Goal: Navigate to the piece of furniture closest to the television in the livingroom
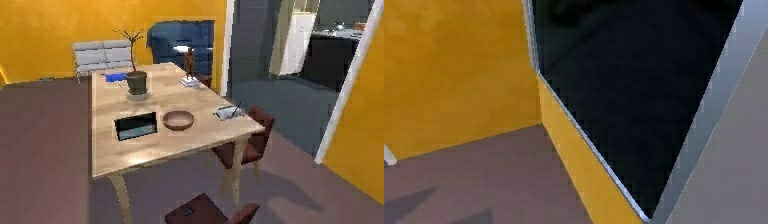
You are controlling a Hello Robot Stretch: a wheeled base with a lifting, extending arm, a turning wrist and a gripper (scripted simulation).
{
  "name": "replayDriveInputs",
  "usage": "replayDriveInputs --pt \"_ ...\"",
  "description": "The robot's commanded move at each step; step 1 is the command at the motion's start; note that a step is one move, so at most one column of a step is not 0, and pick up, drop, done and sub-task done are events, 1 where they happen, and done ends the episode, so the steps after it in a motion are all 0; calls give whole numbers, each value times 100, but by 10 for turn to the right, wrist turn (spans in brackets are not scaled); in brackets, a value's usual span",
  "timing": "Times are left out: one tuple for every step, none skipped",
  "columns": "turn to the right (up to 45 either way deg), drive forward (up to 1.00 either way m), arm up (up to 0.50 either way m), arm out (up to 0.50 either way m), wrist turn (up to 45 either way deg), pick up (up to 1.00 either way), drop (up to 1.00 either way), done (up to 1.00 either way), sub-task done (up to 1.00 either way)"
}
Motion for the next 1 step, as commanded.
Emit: replayDriveInputs --pt "0 10 0 0 0 0 0 0 0"
